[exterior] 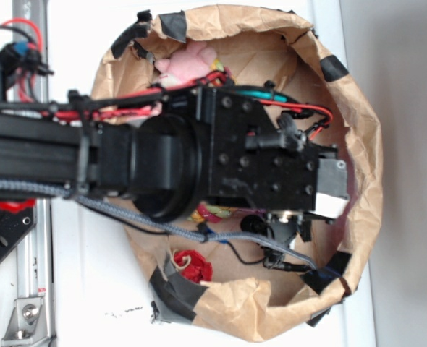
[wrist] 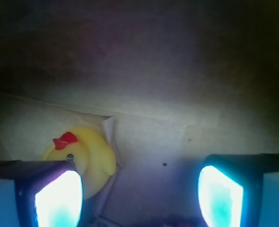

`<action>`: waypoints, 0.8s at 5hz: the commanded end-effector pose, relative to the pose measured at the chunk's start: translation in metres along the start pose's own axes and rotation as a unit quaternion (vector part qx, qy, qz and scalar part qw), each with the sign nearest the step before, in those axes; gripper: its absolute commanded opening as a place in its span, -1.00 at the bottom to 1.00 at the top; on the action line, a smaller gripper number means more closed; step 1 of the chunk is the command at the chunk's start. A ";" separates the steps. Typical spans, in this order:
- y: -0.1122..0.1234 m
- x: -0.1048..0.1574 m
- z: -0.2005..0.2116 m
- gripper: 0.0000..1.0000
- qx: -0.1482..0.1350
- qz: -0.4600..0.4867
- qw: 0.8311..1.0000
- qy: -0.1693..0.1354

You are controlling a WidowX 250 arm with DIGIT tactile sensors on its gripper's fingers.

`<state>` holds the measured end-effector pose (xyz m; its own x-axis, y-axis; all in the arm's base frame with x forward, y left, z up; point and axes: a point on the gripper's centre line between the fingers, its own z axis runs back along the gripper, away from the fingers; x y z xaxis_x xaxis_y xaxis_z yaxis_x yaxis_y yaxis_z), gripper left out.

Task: Grab the yellow duck.

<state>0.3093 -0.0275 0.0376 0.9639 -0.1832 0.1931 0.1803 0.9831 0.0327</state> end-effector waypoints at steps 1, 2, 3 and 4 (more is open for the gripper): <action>-0.035 -0.002 0.003 1.00 -0.021 -0.046 0.997 -0.054; -0.030 0.013 0.006 1.00 -0.015 -0.047 0.997 -0.063; -0.013 0.017 0.024 1.00 0.027 -0.018 0.997 -0.067; 0.023 -0.001 0.047 1.00 0.058 0.062 0.996 -0.035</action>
<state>0.2925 -0.0065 0.0625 0.9782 -0.0815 0.1908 0.0612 0.9921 0.1098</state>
